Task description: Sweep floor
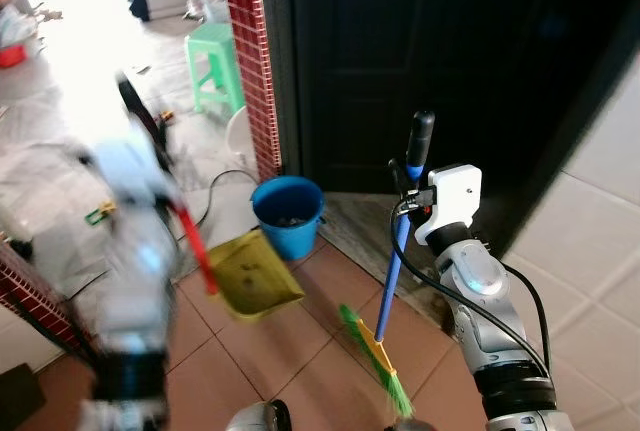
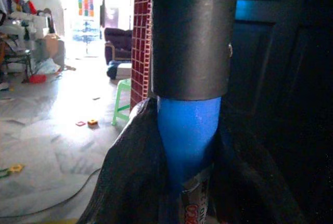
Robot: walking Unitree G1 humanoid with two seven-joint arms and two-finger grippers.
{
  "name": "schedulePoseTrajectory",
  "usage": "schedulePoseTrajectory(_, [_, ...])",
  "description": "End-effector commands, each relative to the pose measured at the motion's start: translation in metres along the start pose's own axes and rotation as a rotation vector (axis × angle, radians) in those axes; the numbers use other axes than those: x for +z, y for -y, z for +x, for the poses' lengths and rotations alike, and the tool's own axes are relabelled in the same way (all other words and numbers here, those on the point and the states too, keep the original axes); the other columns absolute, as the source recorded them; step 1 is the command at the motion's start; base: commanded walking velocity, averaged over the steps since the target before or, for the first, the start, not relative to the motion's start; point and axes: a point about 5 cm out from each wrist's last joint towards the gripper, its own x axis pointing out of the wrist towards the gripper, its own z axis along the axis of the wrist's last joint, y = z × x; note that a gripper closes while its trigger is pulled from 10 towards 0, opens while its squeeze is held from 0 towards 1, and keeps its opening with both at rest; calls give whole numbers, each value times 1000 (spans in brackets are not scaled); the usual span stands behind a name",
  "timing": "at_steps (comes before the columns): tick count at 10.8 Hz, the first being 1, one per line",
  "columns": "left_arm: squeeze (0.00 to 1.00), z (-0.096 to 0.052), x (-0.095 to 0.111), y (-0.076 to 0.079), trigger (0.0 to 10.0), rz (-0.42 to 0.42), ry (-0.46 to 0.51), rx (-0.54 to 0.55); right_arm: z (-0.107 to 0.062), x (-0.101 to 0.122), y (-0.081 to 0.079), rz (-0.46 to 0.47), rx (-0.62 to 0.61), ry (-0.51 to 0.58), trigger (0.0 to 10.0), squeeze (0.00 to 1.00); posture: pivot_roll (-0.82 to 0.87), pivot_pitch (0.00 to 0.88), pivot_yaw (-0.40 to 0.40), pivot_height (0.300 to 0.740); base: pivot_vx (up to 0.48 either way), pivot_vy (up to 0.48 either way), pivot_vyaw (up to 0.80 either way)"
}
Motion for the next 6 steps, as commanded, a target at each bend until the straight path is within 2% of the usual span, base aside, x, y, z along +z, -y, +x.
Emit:
schedulePoseTrajectory(1, [0,9,27,-5,10000,55,126,12,7,12,-2,-15,5,66,10000,0,-61,0,83,740,0,0,0])
schedulePoseTrajectory(2, [0,8,17,-7,10000,83,80,0,7,11,-3,-13,5,65,10000,0,-58,0,87,740,0,0,0])
schedulePoseTrajectory(3, [0,0,1,-10,10000,61,-5,0,7,10,-5,-12,6,66,10000,0,-62,0,96,740,0,0,0])
schedulePoseTrajectory(4, [0,-9,-7,-6,10000,39,-55,-29,6,10,-7,-9,3,69,10000,0,-61,0,103,740,274,0,0])
schedulePoseTrajectory(6, [0,-12,-8,3,10000,14,-63,-63,5,9,-6,-8,-5,67,10000,0,-60,0,106,740,285,0,0])
